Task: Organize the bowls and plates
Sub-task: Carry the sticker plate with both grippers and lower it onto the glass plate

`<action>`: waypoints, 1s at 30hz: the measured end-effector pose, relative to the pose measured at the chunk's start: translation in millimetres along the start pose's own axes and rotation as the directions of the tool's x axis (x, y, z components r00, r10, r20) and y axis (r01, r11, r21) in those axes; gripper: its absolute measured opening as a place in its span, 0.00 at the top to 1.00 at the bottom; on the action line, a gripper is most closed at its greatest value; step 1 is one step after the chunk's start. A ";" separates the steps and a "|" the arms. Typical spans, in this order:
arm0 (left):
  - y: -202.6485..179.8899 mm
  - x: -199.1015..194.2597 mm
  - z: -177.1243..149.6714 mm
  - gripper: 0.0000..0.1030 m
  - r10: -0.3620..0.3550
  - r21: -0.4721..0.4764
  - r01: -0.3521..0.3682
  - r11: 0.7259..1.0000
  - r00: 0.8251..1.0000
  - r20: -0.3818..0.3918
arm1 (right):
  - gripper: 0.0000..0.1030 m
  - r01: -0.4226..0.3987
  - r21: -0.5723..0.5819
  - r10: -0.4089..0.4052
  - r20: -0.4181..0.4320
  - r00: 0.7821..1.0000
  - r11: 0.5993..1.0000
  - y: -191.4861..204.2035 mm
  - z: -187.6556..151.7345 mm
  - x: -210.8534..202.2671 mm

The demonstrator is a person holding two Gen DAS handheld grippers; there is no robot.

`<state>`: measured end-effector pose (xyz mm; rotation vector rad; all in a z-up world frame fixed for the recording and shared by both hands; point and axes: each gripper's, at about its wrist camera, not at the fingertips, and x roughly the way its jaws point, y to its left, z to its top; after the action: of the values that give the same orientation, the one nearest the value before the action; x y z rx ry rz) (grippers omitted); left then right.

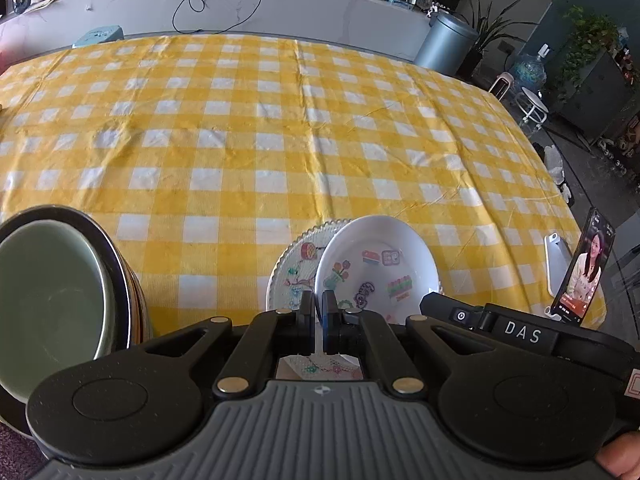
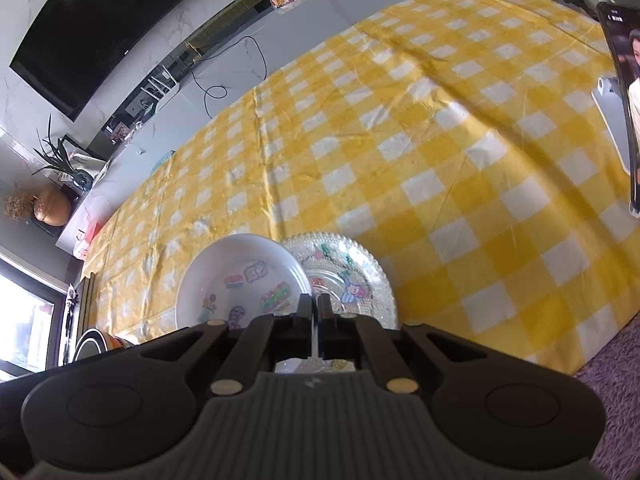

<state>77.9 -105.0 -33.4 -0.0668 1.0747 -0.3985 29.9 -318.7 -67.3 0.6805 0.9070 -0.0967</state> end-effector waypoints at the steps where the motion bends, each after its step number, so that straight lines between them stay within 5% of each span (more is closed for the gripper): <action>1: 0.4 2.7 -2.3 0.97 0.002 -0.004 -0.002 1.000 1.000 -0.005 | 1.00 0.005 -0.002 -0.005 -0.006 1.000 1.000 -1.4 -1.6 2.0; 30: 1.3 34.2 -11.7 0.93 0.016 -0.016 -0.016 1.000 0.999 -0.047 | 1.00 0.098 -0.045 -0.099 -0.009 0.995 0.994 -2.9 -5.2 21.3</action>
<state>82.2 -114.0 -68.2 -0.0633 1.1241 -0.3788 38.6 -313.7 -87.0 0.5950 0.9505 -0.1601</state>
